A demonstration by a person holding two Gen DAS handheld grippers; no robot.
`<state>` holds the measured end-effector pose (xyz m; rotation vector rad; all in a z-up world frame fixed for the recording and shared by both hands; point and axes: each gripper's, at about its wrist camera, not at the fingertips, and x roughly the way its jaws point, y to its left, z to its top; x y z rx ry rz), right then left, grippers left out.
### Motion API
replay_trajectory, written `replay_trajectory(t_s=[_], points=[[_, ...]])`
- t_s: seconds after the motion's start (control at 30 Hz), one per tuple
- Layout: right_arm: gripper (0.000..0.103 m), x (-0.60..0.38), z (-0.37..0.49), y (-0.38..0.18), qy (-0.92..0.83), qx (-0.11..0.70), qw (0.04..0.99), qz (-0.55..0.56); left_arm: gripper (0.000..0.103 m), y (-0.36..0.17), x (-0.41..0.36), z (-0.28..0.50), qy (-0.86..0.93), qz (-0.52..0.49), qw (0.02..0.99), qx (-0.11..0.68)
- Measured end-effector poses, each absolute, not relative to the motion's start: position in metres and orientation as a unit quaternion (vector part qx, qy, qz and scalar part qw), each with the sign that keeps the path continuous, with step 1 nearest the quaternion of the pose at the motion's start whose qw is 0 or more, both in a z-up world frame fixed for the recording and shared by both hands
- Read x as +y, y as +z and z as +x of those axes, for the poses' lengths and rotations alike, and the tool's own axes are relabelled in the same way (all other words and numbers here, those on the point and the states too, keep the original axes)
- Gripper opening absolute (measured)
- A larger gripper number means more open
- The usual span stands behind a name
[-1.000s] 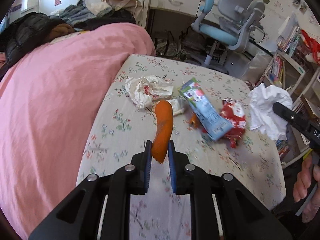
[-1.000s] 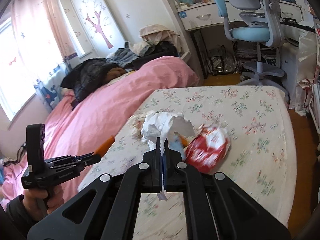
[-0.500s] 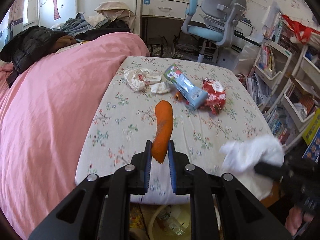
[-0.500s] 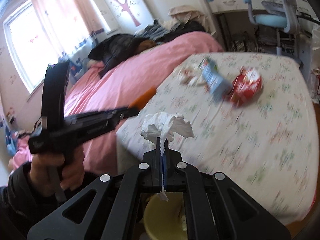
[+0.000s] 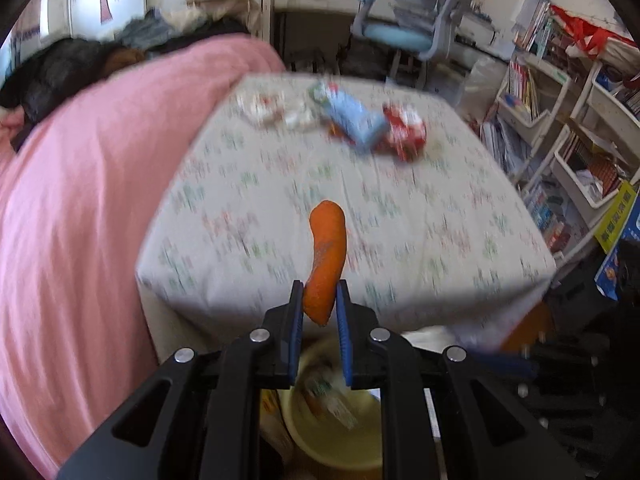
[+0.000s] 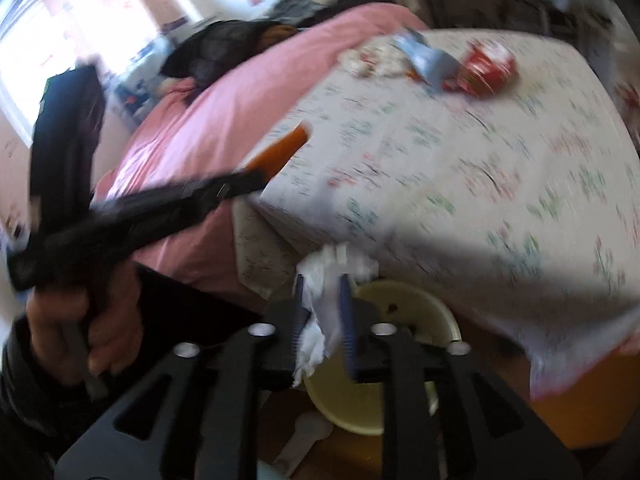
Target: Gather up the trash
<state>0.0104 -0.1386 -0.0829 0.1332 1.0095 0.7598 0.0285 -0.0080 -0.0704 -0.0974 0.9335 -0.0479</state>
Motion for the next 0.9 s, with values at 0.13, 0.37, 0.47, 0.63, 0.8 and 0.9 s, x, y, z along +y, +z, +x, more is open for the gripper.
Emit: replay_trajectory(t_s=[0.13, 0.37, 0.47, 0.63, 0.8, 0.9], points=[[0.041, -0.158, 0.017, -0.086, 0.304, 0.470, 0.825, 0.078, 0.018, -0.109, -0.024, 0.015, -0.029, -0.047, 0.844, 0.534], [0.056, -0.183, 0.031, -0.093, 0.220, 0.462, 0.854, 0.092, 0.064, -0.096, -0.031, 0.001, -0.019, -0.042, 0.865, 0.499], [0.059, -0.183, 0.035, -0.096, 0.203, 0.459, 0.861, 0.086, 0.068, -0.086, -0.021, -0.003, 0.000, -0.056, 0.883, 0.466], [0.063, -0.169, 0.037, -0.104, 0.192, 0.457, 0.866, 0.058, 0.079, -0.067, -0.009, -0.009, 0.031, -0.068, 0.908, 0.412], [0.064, -0.148, 0.035, -0.106, 0.193, 0.451, 0.871, 0.029, 0.088, -0.043, 0.000, -0.004, 0.046, -0.068, 0.929, 0.361], [0.065, -0.137, 0.032, -0.105, 0.195, 0.438, 0.878, 0.011, 0.088, -0.030, 0.004, 0.008, 0.052, -0.059, 0.936, 0.342]])
